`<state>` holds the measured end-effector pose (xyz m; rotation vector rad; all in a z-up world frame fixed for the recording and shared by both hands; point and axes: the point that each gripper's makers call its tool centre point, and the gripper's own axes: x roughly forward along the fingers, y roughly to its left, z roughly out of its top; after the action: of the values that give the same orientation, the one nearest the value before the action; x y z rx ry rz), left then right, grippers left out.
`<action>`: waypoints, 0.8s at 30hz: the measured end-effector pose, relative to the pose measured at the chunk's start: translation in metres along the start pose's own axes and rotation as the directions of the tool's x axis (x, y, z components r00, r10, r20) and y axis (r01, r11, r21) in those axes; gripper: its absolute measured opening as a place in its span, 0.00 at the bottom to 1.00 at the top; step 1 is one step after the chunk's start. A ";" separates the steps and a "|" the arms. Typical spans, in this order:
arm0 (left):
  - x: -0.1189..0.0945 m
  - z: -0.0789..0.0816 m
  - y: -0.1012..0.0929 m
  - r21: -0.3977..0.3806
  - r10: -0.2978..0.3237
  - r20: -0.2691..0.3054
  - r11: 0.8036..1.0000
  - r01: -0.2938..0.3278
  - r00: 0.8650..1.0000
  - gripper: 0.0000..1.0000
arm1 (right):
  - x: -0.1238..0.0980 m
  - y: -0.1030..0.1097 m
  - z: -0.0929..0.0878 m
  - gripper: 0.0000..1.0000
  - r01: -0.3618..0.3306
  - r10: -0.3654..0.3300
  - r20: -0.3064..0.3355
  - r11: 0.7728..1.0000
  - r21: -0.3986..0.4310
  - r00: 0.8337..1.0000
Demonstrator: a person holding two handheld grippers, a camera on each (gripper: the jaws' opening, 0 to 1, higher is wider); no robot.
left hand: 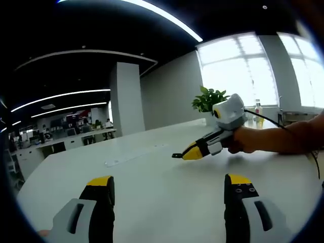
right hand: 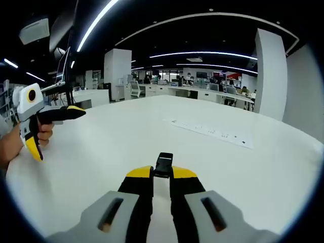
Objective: Snap the two parts of the plastic buckle together until the buckle closes and remains connected.
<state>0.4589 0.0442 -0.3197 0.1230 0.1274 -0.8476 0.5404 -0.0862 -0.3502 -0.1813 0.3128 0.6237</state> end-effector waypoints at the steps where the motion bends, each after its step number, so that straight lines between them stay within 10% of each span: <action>1: 0.000 0.000 0.000 0.001 0.000 0.001 1.000 0.000 1.000 0.91 | 0.001 0.000 -0.001 0.09 0.004 -0.004 -0.006 1.000 -0.011 1.000; 24: 0.002 -0.002 -0.003 0.000 -0.008 -0.012 1.000 0.008 1.000 0.91 | 0.029 -0.020 0.012 0.09 0.006 -0.006 -0.003 1.000 -0.008 1.000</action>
<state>0.4574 0.0413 -0.3221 0.1279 0.1394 -0.8548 0.5772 -0.0828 -0.3472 -0.1911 0.3122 0.6193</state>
